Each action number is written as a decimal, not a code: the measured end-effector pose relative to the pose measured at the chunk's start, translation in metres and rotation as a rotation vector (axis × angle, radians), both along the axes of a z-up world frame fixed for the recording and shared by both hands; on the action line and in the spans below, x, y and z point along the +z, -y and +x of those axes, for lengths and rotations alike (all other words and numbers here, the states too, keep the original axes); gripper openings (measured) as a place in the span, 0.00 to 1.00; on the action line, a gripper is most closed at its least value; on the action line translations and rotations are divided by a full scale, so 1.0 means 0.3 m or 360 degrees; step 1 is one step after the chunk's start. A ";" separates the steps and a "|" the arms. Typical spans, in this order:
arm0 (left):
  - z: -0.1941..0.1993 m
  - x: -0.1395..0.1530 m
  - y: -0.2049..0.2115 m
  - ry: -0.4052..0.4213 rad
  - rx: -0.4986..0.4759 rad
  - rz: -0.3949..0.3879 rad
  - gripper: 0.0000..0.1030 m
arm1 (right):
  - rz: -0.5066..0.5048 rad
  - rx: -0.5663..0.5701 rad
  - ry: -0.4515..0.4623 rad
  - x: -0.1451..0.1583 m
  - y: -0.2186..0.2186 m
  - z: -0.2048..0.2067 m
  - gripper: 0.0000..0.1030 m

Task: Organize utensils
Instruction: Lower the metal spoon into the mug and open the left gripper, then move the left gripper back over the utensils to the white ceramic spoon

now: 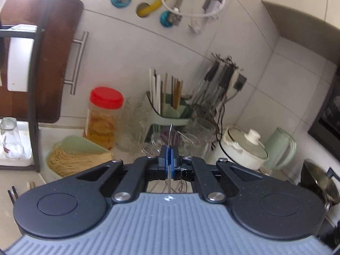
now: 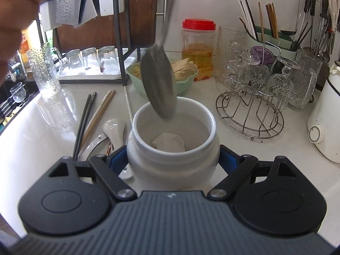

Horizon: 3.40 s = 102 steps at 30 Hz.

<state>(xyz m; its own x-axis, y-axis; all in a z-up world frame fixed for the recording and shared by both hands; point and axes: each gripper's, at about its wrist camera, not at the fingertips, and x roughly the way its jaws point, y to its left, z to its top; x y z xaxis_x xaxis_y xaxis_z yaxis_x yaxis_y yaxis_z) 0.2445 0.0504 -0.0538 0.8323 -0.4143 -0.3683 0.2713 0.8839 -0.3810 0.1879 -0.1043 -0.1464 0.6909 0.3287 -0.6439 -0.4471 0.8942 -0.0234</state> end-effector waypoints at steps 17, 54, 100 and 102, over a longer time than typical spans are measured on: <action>-0.095 -0.058 0.027 -0.0163 -0.0105 0.0148 0.03 | 0.0016 0.0016 0.0024 -0.006 0.006 -0.011 0.88; -0.073 -0.082 0.047 -0.0572 -0.0184 0.0144 0.43 | 0.0029 0.0019 0.0042 -0.008 0.009 -0.009 0.88; -0.129 -0.452 -0.598 -0.0974 0.0386 0.0010 0.47 | -0.0008 -0.0383 -0.0015 -0.001 -0.095 0.003 0.88; -0.103 -0.450 -0.597 -0.0958 0.0366 -0.0001 0.47 | -0.0013 -0.0389 -0.0020 -0.001 -0.098 0.004 0.88</action>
<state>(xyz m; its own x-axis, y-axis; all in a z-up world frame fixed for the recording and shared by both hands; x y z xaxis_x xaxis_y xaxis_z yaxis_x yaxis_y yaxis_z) 0.2136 0.2295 -0.1888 0.5478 -0.2501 -0.7984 -0.1865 0.8937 -0.4080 0.1891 -0.0750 -0.1465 0.7412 0.1476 -0.6548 -0.2181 0.9756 -0.0270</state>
